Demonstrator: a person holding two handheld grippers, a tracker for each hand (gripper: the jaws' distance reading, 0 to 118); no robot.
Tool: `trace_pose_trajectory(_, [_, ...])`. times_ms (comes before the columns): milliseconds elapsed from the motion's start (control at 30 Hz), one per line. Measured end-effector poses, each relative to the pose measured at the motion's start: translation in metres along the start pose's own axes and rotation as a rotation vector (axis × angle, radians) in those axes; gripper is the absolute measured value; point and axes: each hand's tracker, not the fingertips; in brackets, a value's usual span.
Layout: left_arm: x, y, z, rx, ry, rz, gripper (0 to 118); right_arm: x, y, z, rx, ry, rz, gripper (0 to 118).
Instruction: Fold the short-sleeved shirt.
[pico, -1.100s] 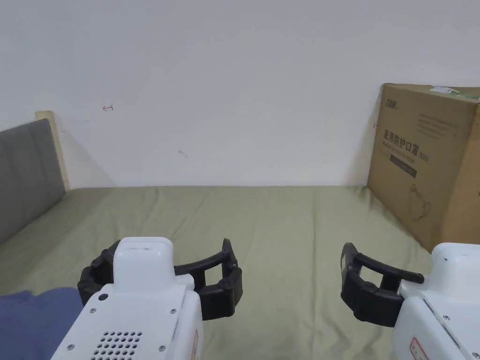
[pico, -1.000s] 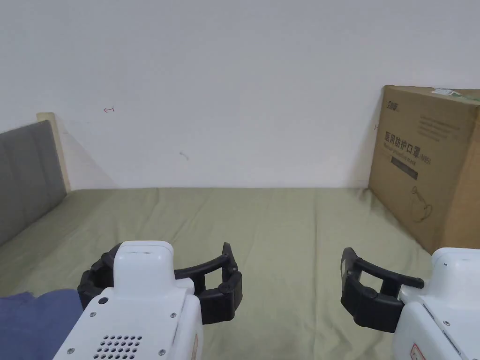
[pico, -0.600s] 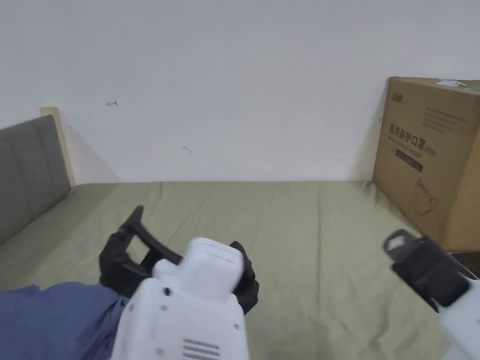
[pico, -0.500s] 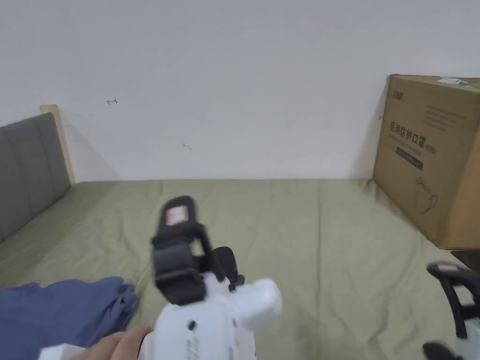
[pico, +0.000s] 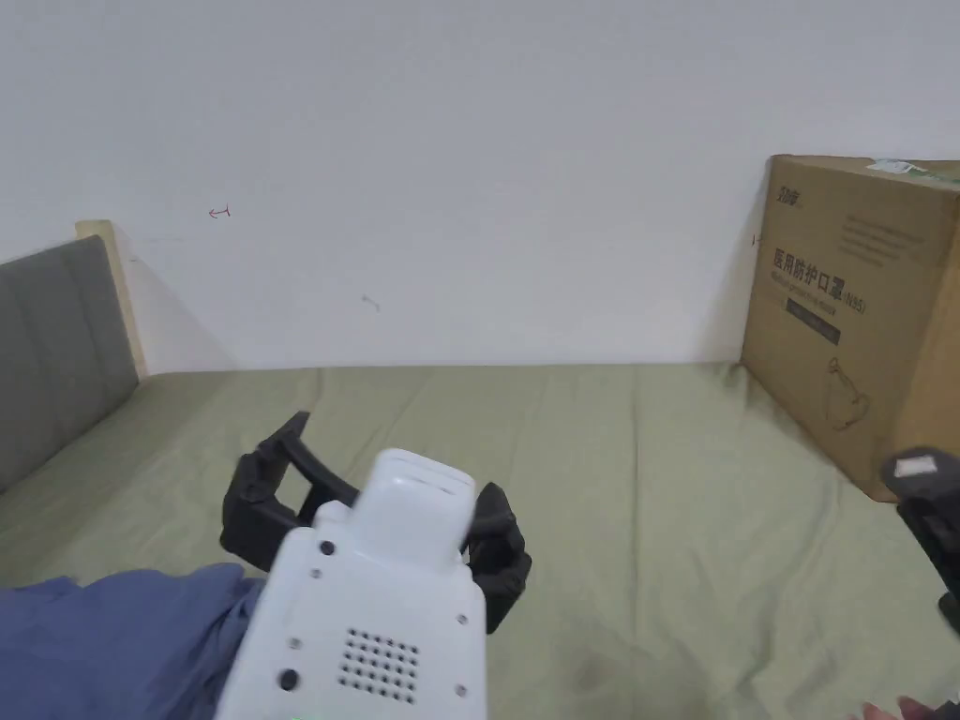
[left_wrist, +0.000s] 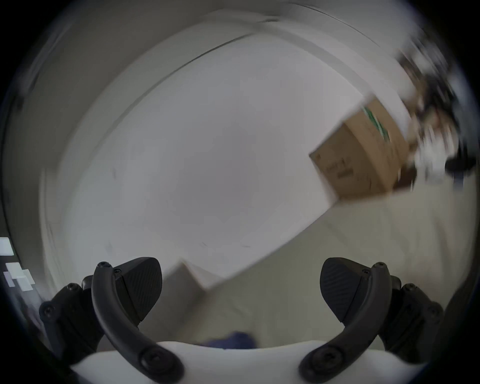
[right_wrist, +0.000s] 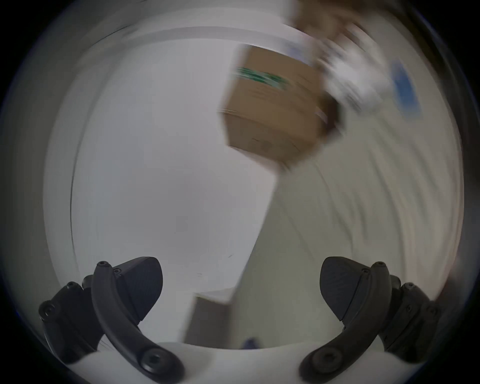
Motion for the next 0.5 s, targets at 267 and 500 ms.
trace_pose_trajectory(267, [-0.019, -0.023, 0.008, 0.015, 0.004, 0.278, 118, -0.045, -0.056, -0.001, -0.031, -0.053, 0.813, 118])
trace_pose_trajectory(500, [-0.029, -0.026, 0.005, -0.011, 0.028, 0.328, 118, -0.035, -0.071, 0.01, -0.019, -0.021, 0.811, 118])
